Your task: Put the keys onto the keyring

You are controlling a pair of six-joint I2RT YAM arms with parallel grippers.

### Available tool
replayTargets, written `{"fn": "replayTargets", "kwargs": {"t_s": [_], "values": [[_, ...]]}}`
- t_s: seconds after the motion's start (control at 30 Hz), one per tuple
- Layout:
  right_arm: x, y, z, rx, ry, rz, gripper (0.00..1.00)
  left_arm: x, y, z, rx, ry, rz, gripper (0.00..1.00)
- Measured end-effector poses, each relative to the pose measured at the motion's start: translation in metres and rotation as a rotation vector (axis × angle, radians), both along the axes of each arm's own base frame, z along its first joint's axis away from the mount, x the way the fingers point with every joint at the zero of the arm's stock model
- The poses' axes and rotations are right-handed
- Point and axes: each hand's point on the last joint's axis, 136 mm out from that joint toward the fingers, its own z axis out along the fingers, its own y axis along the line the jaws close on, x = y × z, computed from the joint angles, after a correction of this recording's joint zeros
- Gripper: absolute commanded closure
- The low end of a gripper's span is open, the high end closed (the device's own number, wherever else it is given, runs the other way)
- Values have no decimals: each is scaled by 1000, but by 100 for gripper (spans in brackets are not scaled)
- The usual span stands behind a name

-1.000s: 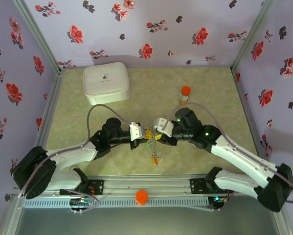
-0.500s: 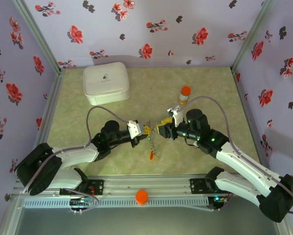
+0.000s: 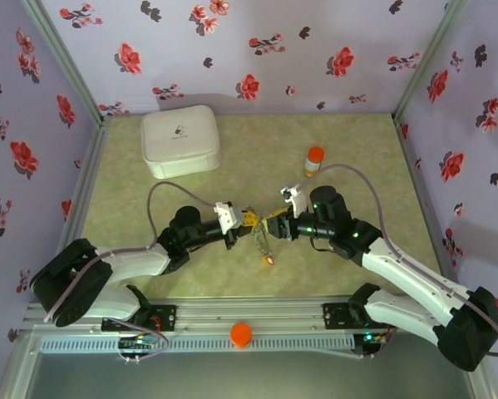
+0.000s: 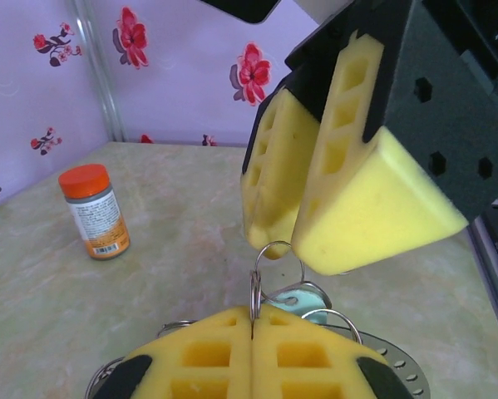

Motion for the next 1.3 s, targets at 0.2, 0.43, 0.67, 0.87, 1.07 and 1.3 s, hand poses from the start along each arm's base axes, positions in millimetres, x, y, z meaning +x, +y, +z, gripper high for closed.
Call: {"fn": "replayTargets", "kwargs": {"t_s": [0.2,0.43,0.67,0.87,1.07,1.3], "values": [[0,0,5,17,-8,0,75,-4,-1,4,-16,2,-23,100],[-1,2,6,23,-10,7,78,-7,1,6,-24,5,-30,100],[-1,5,-1,13,15,22,77,-7,1,5,-21,6,-30,100],[-3,6,-1,17,18,34,64,-7,1,5,-20,7,-30,100],[-5,4,8,29,-25,45,61,-8,1,5,-21,6,-33,100],[-9,5,15,54,-69,75,61,-10,0,5,-22,6,-45,100]]}}
